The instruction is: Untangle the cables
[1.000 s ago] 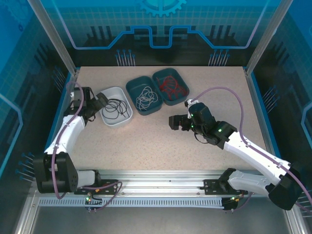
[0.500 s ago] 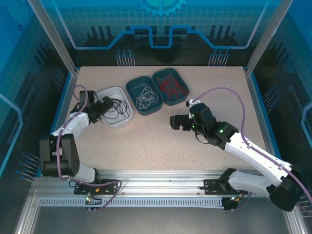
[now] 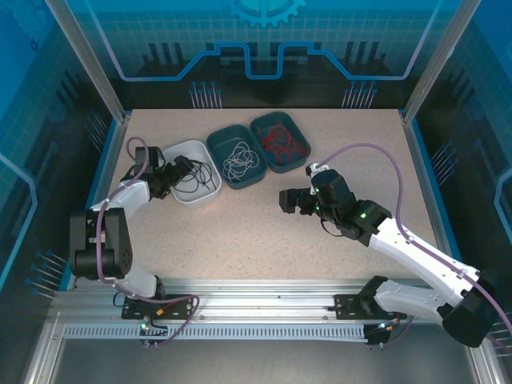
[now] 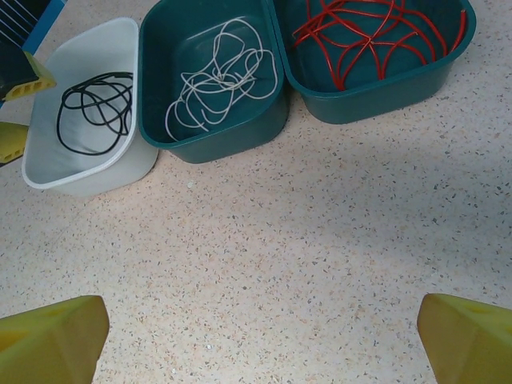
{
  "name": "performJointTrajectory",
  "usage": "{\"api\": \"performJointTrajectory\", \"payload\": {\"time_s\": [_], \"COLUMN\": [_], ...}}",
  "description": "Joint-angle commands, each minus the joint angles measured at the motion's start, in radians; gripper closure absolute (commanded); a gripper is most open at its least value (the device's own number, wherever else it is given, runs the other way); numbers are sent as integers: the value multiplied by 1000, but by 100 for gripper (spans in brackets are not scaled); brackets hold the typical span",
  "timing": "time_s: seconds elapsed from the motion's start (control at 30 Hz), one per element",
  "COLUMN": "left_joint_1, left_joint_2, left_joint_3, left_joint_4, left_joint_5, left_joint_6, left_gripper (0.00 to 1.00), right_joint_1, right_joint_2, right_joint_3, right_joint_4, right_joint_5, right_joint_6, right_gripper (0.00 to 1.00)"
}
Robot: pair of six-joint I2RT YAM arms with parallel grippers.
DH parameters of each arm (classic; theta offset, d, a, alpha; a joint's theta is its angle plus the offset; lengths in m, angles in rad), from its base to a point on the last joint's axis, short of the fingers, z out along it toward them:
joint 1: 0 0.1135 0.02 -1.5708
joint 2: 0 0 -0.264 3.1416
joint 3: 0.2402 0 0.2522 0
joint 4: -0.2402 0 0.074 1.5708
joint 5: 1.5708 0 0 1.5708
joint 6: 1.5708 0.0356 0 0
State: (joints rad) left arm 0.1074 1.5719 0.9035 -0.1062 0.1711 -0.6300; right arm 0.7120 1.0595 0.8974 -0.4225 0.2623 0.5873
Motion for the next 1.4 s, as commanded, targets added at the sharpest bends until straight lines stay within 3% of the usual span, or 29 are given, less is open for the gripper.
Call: {"api": "performJointTrajectory", "payload": {"time_s": [0.0,0.3,0.57,0.67,0.8,0.9,1.13,1.37], "left_joint_1": [-8,-8,-5,-5,-5,-5,-5,-5], "left_joint_2": [19,-105,-371,-472,-610,-703,-754,-640], "left_joint_3": [41,35,-39,-113,-274,-402,-702,-775], "left_joint_4": [12,-79,-196,-165,11,204,737,972], "left_joint_5": [27,-64,-243,-329,-437,-439,-275,-141], "left_joint_6": [7,36,116,200,306,385,549,564], "left_gripper": [1,1,1,1,1,1,1,1], "right_joint_1": [-15,-20,-67,-90,-168,-236,-281,-284], "right_joint_2": [-21,-51,-107,-153,-242,-305,-430,-411], "right_joint_3": [-12,-11,-56,-101,-187,-253,-418,-490], "right_joint_4": [-11,-58,-85,-70,-4,40,234,385], "right_joint_5": [25,75,180,279,302,289,383,455], "right_joint_6": [14,4,-15,-29,-46,-70,-236,-401], "right_gripper": [0,0,0,0,0,0,0,0]}}
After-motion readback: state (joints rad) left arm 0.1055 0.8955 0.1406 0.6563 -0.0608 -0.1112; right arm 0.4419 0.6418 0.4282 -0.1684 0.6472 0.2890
